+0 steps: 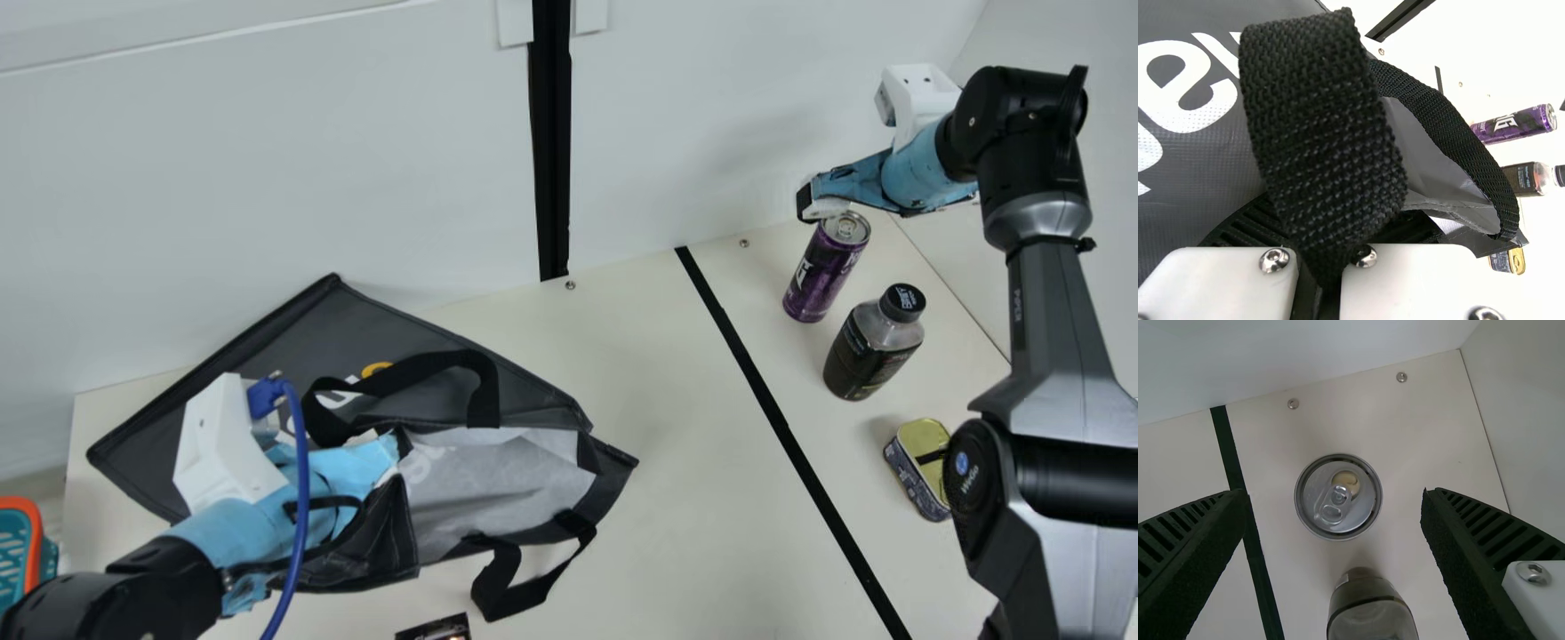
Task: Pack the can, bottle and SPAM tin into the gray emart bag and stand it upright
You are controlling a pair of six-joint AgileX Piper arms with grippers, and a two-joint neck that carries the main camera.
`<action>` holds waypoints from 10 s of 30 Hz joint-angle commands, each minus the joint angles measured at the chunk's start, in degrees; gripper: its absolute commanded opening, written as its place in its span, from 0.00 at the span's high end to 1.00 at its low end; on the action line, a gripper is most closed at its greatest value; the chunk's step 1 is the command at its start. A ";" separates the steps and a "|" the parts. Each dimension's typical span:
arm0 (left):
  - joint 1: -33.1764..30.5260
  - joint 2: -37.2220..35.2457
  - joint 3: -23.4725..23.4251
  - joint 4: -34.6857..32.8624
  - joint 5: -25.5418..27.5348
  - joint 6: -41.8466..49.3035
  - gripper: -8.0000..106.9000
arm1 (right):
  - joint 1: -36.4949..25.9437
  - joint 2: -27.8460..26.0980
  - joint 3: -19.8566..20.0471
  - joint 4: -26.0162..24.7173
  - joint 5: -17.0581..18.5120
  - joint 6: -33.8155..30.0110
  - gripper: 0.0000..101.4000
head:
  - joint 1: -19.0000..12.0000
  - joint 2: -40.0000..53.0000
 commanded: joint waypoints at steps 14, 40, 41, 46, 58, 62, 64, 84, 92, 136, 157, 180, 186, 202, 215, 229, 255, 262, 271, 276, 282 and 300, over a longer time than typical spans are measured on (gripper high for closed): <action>0.00 0.00 0.00 0.00 0.00 0.00 1.00 | 0.07 6.00 -1.41 0.80 0.02 0.21 0.06 | -1.30 -0.14; 0.00 0.00 0.00 0.00 0.00 0.00 1.00 | -0.92 8.56 -3.26 2.62 0.02 -2.77 1.00 | -1.30 -0.14; 0.00 0.00 0.00 0.00 0.00 0.00 1.00 | -0.98 8.44 -3.39 2.77 0.02 -3.05 1.00 | -1.30 -0.14; 0.00 0.00 0.00 0.00 0.00 0.00 1.00 | -1.29 7.57 -3.85 3.65 0.02 -4.50 1.00 | -1.30 -0.14; 0.00 0.00 0.00 0.00 0.00 0.00 1.00 | -1.81 4.53 -3.60 6.12 0.02 -8.35 1.00 | -1.30 -0.14; 0.00 0.00 0.00 0.00 0.00 0.00 1.00 | -1.71 3.15 -2.89 6.78 0.02 -9.33 1.00 | -1.30 -0.14; 0.00 0.00 0.00 0.00 0.00 0.00 1.00 | -1.59 2.36 -2.40 7.06 0.02 -9.70 1.00 | -1.30 -0.14; 0.00 0.00 0.00 0.00 0.00 0.00 1.00 | 1.45 -7.85 5.70 7.38 0.02 -10.10 1.00 | -1.30 -0.14; 0.00 0.00 0.00 0.00 0.00 0.00 1.00 | 3.24 -13.46 11.30 6.91 0.02 -9.46 1.00 | -1.30 -0.14; 0.00 0.00 0.00 0.00 0.00 0.00 1.00 | 15.45 -46.73 49.66 4.66 0.02 -11.60 1.00 | -1.30 -0.14; 0.00 0.00 0.00 0.00 0.00 0.00 1.00 | 27.45 -51.85 57.31 2.43 0.02 -6.43 1.00 | -1.30 -0.14; 0.00 0.00 0.00 0.00 0.00 0.00 1.00 | 39.88 -55.38 58.67 5.18 0.02 -2.26 1.00 | -1.30 -0.14; 0.00 0.00 0.00 0.00 0.00 0.00 1.00 | 40.70 -56.88 57.86 7.71 -0.43 -3.58 1.00 | -1.30 -0.14; 0.00 0.00 0.00 0.00 0.00 0.00 1.00 | 43.45 -57.78 64.12 11.47 -13.06 -5.55 1.00 | -1.30 -0.14; 0.00 0.00 0.00 0.00 0.00 0.00 1.00 | 45.18 -56.16 67.12 11.86 -23.25 -7.50 1.00 | -1.30 -0.14; 0.00 0.00 0.00 0.00 0.00 0.00 1.00 | 49.09 -53.69 71.78 13.32 -35.84 -9.50 1.00 | -1.30 -0.14; 0.00 0.00 0.00 0.00 0.00 0.00 1.00 | 58.59 -42.43 77.62 15.31 -62.78 -17.64 1.00 | -1.30 -0.14; 0.00 0.00 0.00 0.00 0.00 0.00 1.00 | 60.15 -37.77 75.57 16.92 -65.46 -18.67 1.00 | -1.30 -0.14; 0.00 0.00 0.00 0.00 0.00 0.00 1.00 | 60.81 -32.85 72.38 19.47 -65.97 -20.46 1.00 | -1.30 -0.14; 0.00 0.00 0.00 0.00 0.00 0.00 1.00 | 60.20 -31.27 70.69 22.40 -64.90 -23.26 0.90 | -1.30 -0.14; 0.00 0.00 0.00 0.00 0.00 0.00 1.00 | 58.72 -30.62 68.67 28.15 -62.33 -29.18 0.70 | -1.30 -0.14; 0.00 0.00 0.00 0.00 -0.08 0.00 1.00 | 50.88 -30.96 67.40 49.89 -54.18 -53.74 0.11 | -1.30 -0.14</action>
